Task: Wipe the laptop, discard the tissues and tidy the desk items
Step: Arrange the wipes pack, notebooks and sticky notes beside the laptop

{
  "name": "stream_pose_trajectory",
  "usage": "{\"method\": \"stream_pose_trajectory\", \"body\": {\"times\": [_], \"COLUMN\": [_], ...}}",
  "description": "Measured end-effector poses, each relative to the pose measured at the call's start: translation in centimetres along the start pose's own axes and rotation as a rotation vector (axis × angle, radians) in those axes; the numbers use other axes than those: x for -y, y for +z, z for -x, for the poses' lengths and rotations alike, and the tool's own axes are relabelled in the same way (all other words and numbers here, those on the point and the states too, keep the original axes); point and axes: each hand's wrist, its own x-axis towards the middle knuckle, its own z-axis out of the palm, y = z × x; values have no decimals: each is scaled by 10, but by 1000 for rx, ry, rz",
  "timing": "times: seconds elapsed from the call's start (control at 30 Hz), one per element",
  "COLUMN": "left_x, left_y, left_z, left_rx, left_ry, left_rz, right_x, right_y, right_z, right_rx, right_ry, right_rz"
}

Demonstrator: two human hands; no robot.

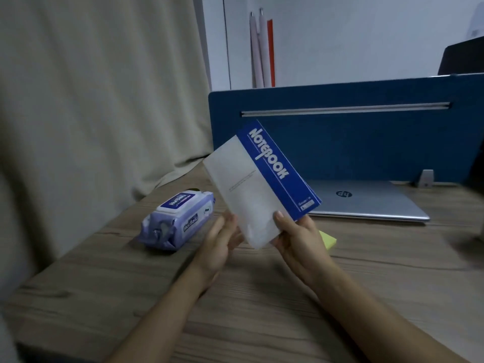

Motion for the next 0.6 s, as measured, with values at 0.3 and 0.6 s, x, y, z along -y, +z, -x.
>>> {"method": "stream_pose_trajectory", "body": {"times": [0.3, 0.6], "left_x": [-2, 4], "left_y": [-17, -24], "left_z": [-15, -9], "left_rx": [-288, -222], "left_ry": [124, 183], "left_rz": [-44, -408], "right_x": [1, 0], "right_y": [-20, -39], "right_z": [-16, -23], "right_rx": [-96, -76], "right_ry": [-67, -263], "right_rz": [302, 1303]}}
